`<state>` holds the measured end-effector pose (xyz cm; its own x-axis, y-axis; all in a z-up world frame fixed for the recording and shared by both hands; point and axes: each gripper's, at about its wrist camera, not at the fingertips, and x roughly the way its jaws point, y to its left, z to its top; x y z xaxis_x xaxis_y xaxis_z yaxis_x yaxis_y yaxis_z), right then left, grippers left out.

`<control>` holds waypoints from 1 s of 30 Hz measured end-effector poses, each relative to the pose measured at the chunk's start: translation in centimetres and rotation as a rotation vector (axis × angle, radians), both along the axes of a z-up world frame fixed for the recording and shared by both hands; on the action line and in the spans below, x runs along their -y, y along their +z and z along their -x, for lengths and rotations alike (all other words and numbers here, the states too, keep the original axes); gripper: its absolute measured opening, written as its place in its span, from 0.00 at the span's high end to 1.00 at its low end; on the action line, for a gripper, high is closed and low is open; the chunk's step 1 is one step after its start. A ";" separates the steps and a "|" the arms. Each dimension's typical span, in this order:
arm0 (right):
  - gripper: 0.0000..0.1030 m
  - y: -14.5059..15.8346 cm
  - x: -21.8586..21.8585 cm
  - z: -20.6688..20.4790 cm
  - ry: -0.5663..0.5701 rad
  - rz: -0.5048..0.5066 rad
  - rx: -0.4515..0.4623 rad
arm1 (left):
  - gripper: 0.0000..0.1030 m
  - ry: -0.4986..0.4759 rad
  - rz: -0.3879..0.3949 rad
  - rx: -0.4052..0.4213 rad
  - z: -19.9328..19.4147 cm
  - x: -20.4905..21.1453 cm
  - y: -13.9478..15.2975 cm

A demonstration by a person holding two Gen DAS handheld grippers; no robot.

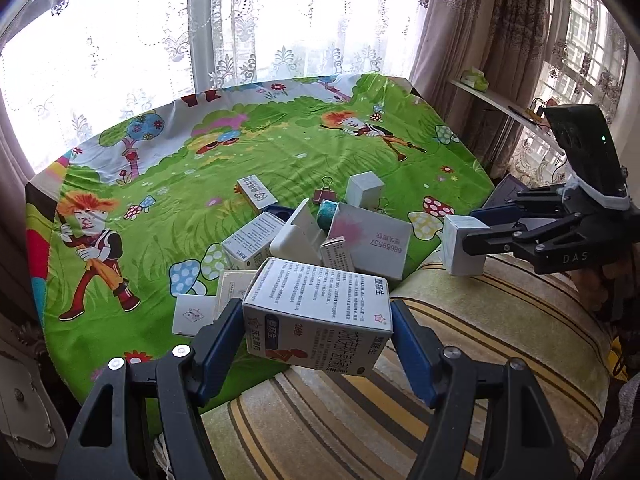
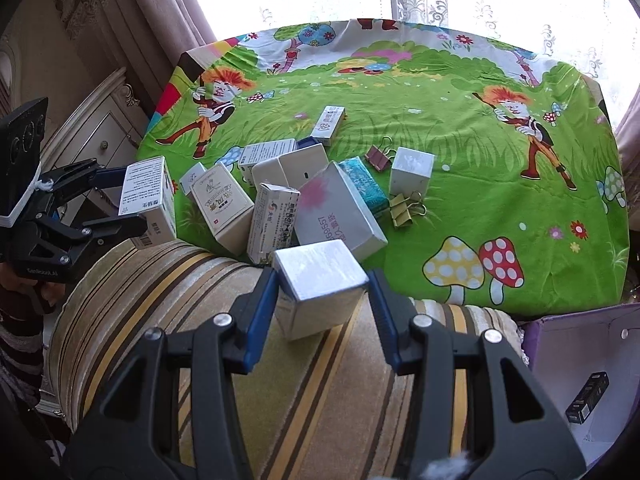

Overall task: Organize rigid objects
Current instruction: 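Grasp the small white cube box with the right gripper, then carry both boxes into the purple storage box and open both grippers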

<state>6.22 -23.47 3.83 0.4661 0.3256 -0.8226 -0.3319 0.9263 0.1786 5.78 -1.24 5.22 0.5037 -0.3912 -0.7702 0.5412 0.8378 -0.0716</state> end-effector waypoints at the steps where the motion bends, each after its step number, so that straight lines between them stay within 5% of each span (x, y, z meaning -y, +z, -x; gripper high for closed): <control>1: 0.51 0.2 0.5 0.2 -0.010 -0.004 0.005 | 0.30 -0.014 0.002 0.002 0.2 0.8 0.2; 18: 0.51 1.7 11.1 5.1 -0.222 -0.066 0.060 | 0.30 -0.263 0.002 -0.008 3.4 14.6 1.6; 30: 0.51 1.8 19.9 8.7 -0.469 -0.011 0.110 | 0.30 -0.338 0.015 -0.046 5.0 23.9 1.4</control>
